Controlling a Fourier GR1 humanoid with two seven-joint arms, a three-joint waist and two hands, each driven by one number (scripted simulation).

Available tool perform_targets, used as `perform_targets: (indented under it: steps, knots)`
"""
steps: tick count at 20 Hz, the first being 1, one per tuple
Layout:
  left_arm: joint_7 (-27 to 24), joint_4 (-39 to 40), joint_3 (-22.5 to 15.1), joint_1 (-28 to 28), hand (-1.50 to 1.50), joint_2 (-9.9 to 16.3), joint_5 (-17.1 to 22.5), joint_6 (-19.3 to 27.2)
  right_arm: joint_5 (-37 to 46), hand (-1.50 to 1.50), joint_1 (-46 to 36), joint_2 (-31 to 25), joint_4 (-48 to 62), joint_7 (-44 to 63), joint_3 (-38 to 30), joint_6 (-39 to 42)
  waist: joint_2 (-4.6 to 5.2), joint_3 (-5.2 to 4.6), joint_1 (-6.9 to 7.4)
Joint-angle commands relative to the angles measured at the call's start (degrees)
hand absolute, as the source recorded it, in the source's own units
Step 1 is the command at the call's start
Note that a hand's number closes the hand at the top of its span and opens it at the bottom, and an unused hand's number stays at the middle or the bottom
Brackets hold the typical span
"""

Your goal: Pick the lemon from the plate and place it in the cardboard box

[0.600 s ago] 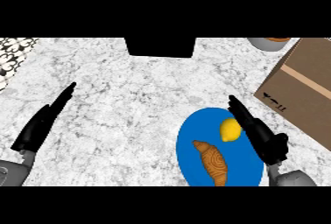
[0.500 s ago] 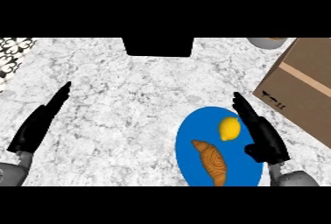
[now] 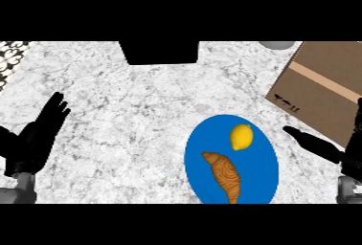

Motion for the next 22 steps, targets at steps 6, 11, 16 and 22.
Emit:
perform_targets:
  steps: [6,11,16,22]
  knots:
    - [-0.1,-4.1,2.3,3.9,0.0,-1.3,4.5,-2.2,29.1,-1.5,13.9,0.9,-14.8,12.6,13.0,-9.8,1.29,0.03,1.95]
    - [1.9,-6.2,3.0,2.8,0.0,0.0,4.9,-1.8,36.5,-1.5,17.6,-6.4,-12.2,27.7,12.2,3.2,1.71,-0.39,2.64]
    - [2.0,-5.5,2.2,1.7,0.0,-0.7,4.6,-2.0,43.0,-1.5,13.5,-8.0,-16.7,46.0,14.5,17.4,2.09,-0.37,3.96]
    - [4.4,-5.0,2.5,-1.2,0.0,-0.1,6.0,-3.6,44.6,-1.5,2.5,-3.2,-21.5,69.2,20.8,36.2,2.01,0.03,4.51]
